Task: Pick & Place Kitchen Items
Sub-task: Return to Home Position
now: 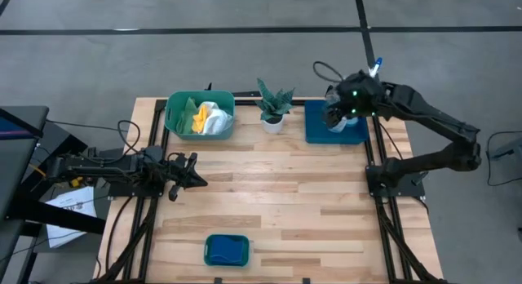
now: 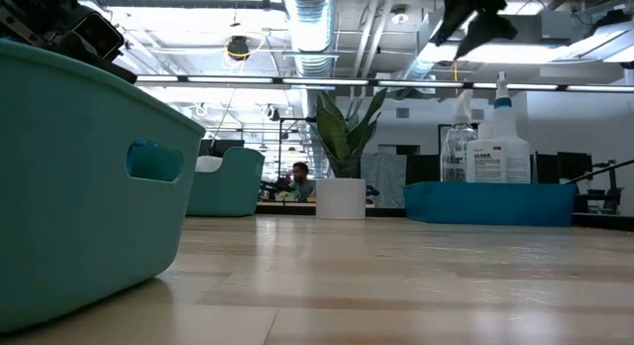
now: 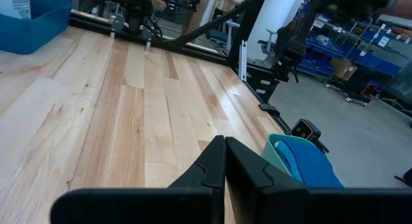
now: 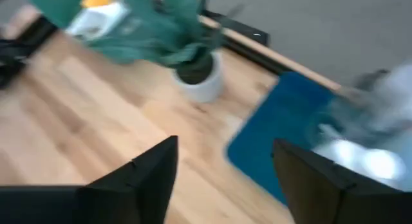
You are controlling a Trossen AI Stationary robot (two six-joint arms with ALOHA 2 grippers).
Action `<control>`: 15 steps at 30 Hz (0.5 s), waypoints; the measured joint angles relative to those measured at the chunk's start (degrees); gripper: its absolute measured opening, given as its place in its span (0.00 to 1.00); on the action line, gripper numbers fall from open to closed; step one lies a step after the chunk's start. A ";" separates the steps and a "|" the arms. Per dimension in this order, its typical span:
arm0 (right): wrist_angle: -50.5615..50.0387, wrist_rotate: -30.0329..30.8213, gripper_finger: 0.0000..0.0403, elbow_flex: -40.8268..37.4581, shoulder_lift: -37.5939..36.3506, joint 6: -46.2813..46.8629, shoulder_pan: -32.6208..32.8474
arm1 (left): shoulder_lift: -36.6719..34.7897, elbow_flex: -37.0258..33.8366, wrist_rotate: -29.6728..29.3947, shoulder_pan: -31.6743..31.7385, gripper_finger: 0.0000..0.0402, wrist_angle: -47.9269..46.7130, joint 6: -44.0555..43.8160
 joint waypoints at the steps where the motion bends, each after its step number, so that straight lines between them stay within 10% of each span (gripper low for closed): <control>1: 0.78 -0.02 0.59 -0.05 0.19 1.18 1.54 | 0.00 0.00 0.00 -0.01 0.01 0.01 0.00; 11: 19.92 0.04 0.06 -4.96 6.20 6.00 17.66 | 0.00 0.00 -0.17 -0.01 0.01 0.01 0.00; 15: 29.55 0.87 0.03 -6.86 10.01 5.72 21.98 | 0.00 0.00 -0.15 0.00 0.01 -0.01 0.00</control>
